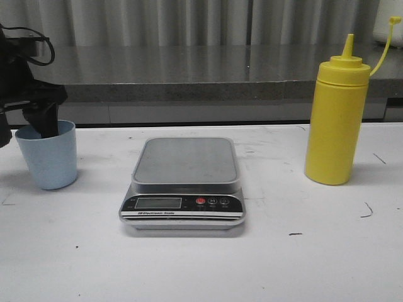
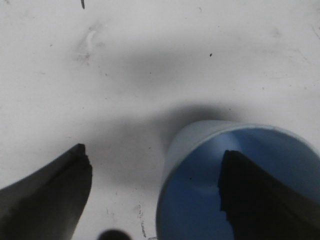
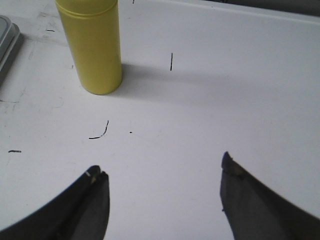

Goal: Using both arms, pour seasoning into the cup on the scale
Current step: 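Lower the left gripper onto the light blue cup and grasp it, then lift the blue cup with the left gripper and set it on the scale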

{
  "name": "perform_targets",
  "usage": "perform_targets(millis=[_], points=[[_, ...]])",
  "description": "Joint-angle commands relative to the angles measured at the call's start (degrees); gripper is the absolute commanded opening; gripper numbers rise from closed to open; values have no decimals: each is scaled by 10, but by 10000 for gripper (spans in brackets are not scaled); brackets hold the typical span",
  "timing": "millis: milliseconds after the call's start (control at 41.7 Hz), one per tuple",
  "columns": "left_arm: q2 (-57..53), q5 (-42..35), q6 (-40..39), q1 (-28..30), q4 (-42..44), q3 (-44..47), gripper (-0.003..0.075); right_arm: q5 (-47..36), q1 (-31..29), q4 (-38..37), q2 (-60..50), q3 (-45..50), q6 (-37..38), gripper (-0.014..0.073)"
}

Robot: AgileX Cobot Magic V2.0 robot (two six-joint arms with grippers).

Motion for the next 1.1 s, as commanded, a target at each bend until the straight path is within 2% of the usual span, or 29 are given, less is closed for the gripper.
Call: perform_targets(millis=[0, 192, 360, 623, 887, 1079], points=[[-27, -15, -1, 1, -11, -18, 374, -33, -3, -6, 3, -19, -6, 498], [-27, -14, -1, 1, -11, -18, 137, -33, -3, -6, 3, -19, -6, 498], [-28, -7, -1, 1, -11, -19, -15, -33, -3, -6, 3, -19, -6, 498], [-59, 32, -1, -20, -15, -55, -20, -33, -3, -6, 3, -19, -6, 498], [-80, 76, -1, -123, -15, -107, -20, -33, -3, -6, 3, -19, -6, 498], [-74, 40, -2, -205, -11, -110, -20, -33, -3, -6, 3, -19, -6, 498]])
